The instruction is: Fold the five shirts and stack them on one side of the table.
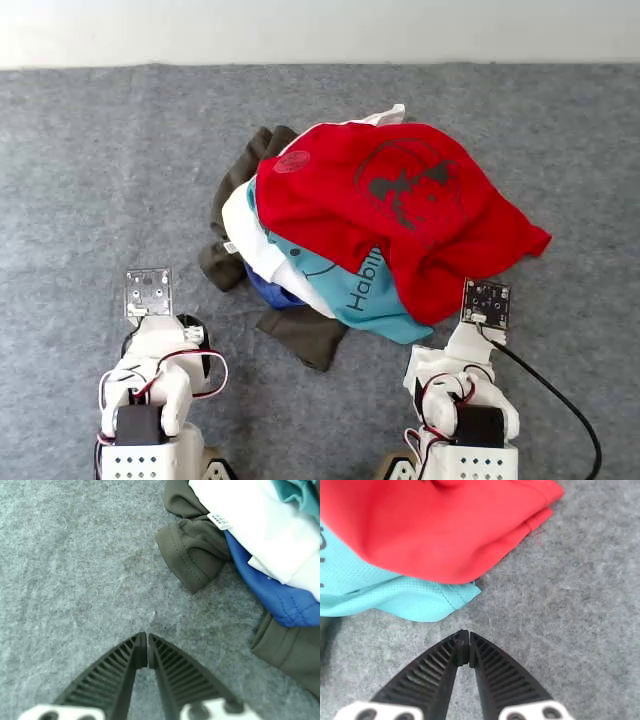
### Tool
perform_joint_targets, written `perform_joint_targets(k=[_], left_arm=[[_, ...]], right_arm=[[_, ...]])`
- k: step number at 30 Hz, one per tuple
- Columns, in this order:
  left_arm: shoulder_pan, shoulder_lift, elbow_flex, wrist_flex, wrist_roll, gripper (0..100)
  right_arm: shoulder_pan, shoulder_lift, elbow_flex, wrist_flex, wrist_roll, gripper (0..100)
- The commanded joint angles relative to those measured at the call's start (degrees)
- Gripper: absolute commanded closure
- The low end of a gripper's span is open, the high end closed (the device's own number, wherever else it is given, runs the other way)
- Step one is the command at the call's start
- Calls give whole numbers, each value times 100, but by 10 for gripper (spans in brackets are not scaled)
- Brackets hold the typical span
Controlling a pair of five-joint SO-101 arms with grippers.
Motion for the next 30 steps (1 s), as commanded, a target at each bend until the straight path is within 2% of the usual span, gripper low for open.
perform_joint_targets(k=[1, 24, 30], left_arm=[[0, 9, -40, -62, 44, 984], [0, 9, -40, -62, 44, 984], [0, 9, -40, -62, 44, 984]], right_arm=[[-48, -40, 79, -84, -35, 990], [-31, -40, 79, -84, -53, 987], [-629, -40, 79, -84, -44, 989]])
